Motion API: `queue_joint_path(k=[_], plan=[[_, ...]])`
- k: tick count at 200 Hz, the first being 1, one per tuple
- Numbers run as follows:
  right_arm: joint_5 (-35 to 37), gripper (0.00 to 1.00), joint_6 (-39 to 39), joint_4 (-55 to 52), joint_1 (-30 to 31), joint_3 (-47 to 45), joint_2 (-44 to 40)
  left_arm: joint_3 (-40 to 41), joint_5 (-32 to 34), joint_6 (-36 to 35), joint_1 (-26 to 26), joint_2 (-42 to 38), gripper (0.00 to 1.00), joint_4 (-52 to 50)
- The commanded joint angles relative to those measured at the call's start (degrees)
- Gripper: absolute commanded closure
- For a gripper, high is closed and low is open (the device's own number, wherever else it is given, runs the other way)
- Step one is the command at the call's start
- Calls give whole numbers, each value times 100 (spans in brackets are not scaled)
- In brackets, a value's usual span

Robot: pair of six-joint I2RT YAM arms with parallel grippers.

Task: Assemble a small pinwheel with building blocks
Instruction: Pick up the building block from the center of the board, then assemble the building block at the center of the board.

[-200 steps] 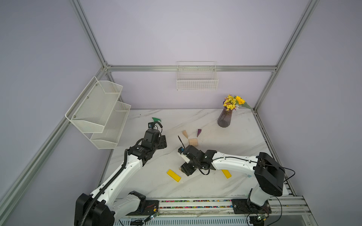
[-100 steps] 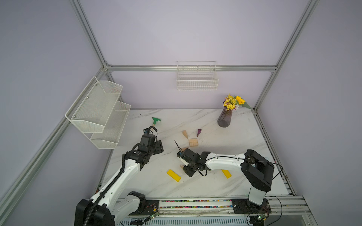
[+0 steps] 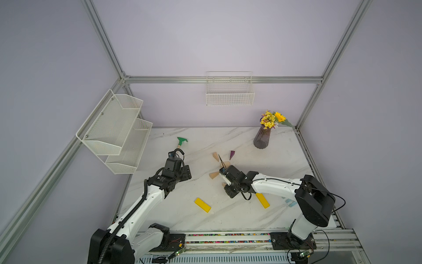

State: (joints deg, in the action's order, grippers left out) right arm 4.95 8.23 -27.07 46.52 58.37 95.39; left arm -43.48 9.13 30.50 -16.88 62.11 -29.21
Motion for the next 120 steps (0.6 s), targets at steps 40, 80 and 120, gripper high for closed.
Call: queue_joint_path(k=[40, 80, 120], plan=[[292, 79, -896, -310, -1166, 402, 228, -304, -186, 122, 45, 328, 22, 221], [221, 79, -1368, -104, -1348, 417, 508, -410, -260, 114, 45, 591, 22, 266], [185, 77, -1556, 109, -1348, 439, 805, -543, -369, 193, 54, 885, 22, 369]])
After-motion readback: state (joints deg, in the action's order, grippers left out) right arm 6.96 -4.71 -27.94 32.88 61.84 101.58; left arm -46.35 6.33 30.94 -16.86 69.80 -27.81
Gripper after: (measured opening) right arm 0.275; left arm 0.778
